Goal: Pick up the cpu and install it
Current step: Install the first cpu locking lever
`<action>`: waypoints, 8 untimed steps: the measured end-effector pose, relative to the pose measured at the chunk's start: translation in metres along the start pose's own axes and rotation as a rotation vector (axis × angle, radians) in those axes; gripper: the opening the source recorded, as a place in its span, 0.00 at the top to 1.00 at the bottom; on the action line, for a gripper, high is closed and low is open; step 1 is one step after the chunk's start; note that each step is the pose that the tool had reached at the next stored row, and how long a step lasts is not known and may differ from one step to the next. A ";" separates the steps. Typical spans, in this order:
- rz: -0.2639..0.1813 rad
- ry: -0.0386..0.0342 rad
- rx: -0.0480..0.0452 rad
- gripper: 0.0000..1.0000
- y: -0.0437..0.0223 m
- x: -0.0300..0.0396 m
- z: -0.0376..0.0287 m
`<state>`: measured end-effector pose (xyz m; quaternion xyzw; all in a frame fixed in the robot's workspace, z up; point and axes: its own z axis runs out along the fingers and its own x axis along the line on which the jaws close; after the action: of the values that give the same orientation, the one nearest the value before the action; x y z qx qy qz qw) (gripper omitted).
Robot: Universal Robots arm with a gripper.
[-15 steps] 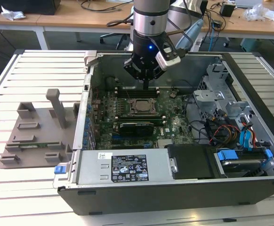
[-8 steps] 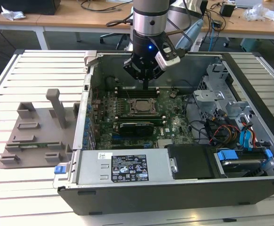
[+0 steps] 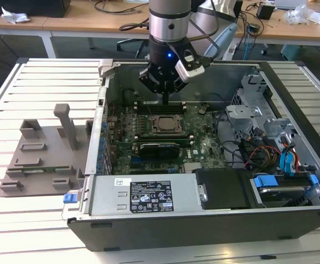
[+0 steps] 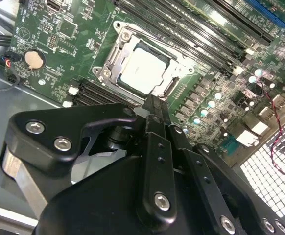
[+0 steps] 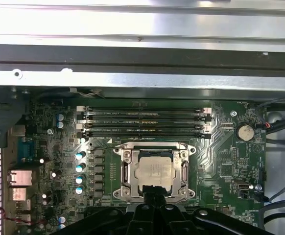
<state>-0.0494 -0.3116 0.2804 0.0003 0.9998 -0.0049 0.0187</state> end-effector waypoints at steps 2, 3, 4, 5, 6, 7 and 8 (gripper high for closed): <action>0.000 0.0000 0.0000 0.89 0.0000 0.0026 -0.0001; 0.000 0.0000 0.0001 0.89 0.0000 0.0050 -0.0002; 0.000 -0.0001 0.0000 0.89 0.0002 0.0076 -0.0002; 0.000 0.0001 0.0001 0.89 0.0002 0.0101 -0.0003; 0.000 0.0000 0.0000 0.89 0.0002 0.0119 -0.0003; 0.000 -0.0001 0.0000 0.89 0.0003 0.0136 -0.0003; 0.000 0.0000 0.0000 0.89 0.0004 0.0153 -0.0004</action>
<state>-0.0647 -0.3111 0.2803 0.0003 0.9998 -0.0049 0.0187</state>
